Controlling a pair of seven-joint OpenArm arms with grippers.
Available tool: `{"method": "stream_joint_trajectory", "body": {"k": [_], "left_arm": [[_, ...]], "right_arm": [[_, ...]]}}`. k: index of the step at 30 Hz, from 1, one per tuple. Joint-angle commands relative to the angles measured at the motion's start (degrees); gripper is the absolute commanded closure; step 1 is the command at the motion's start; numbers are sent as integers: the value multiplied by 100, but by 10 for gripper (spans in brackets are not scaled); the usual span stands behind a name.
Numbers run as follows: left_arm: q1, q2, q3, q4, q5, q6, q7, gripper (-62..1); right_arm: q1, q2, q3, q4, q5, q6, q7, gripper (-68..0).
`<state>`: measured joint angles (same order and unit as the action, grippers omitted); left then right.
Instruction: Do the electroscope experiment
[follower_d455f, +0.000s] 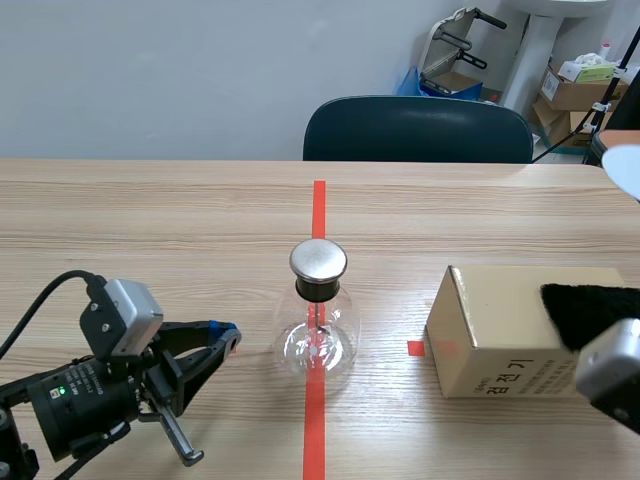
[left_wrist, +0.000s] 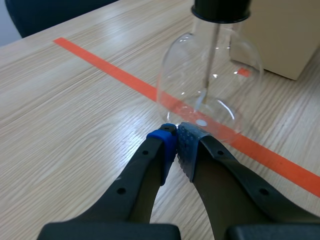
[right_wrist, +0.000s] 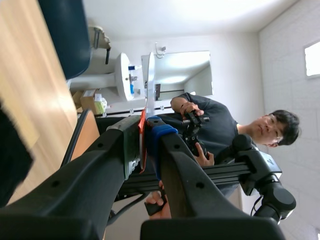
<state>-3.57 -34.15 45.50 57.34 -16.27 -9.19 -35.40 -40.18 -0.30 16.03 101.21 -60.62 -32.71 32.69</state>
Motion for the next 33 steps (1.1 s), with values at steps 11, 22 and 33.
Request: {"method": "stream_joint_trajectory", "body": {"k": [11,22,33], "left_arm": [[-31,299,24,68,262,-33,-59,-44],[-35,468,24,-173,474,105,-76,-44],[-74,584,9,-634,345,223,-271,-44]], "right_arm": [[525,555,-1956,208,-962,-44,-1869,-17],[743,584,-3202,26,-1810,-48,-2889,-17],[800,584,-3801,-586,-2308,-286,-3550,-17]]}}
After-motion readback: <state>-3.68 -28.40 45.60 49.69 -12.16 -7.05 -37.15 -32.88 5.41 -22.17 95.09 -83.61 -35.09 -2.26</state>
